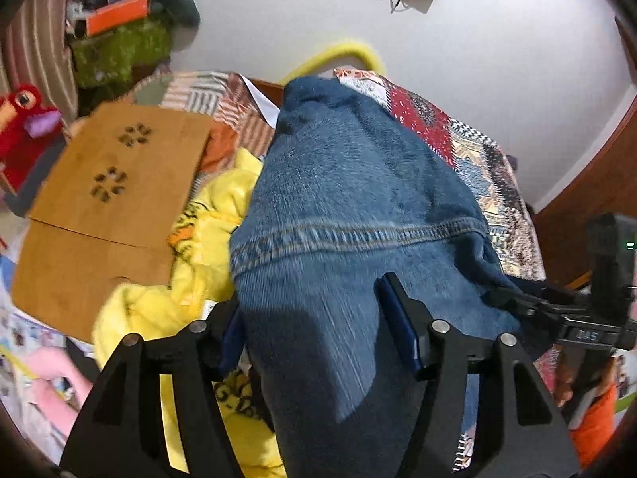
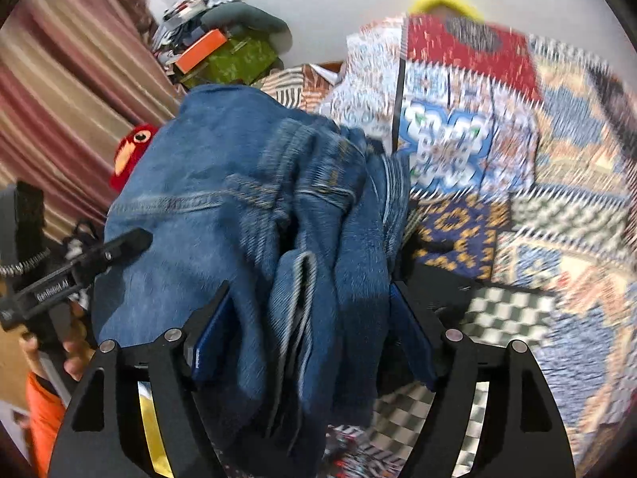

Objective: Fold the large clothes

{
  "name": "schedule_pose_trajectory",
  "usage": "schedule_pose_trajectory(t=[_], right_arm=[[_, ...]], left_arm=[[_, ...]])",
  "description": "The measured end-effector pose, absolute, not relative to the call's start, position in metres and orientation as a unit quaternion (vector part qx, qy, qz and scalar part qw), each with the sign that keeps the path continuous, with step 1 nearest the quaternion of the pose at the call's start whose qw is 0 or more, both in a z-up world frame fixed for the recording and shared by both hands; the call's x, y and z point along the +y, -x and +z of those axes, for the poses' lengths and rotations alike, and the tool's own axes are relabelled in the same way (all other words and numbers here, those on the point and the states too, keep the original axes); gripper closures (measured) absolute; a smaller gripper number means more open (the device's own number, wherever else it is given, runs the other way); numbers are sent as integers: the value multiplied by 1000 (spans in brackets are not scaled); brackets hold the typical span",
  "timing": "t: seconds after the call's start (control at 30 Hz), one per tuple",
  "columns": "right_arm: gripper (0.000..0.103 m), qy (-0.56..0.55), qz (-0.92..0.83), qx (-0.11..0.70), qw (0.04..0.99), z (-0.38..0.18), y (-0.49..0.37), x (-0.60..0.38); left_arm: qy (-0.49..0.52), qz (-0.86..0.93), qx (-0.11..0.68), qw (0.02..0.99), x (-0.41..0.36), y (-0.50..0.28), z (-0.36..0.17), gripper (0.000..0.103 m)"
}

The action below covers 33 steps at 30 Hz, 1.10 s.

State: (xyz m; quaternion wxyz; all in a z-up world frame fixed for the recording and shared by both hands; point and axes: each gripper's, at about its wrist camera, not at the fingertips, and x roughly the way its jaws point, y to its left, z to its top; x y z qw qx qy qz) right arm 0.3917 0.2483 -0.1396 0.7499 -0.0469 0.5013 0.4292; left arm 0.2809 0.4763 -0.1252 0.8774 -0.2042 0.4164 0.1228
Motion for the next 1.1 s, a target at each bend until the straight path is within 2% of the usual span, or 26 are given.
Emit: schedule_pose_trajectory(t=[0.23, 0.33, 0.43, 0.6, 0.8, 1.1], right_arm=[[28, 89, 431, 456, 774, -127, -363, 236], [20, 89, 430, 467, 767, -144, -362, 240], [18, 67, 425, 486, 761, -156, -362, 234], [18, 38, 417, 507, 754, -146, -355, 214], [18, 49, 417, 461, 782, -105, -326, 180], [18, 25, 433, 320, 842, -6, -247, 115]], left_arm=[[81, 160, 403, 898, 431, -251, -110, 39], [53, 181, 408, 893, 423, -240, -120, 30], [63, 185, 414, 889, 428, -236, -128, 26], [131, 181, 405, 887, 435, -217, -118, 26], [137, 181, 382, 896, 412, -185, -88, 27], [101, 174, 283, 938, 334, -110, -2, 27]])
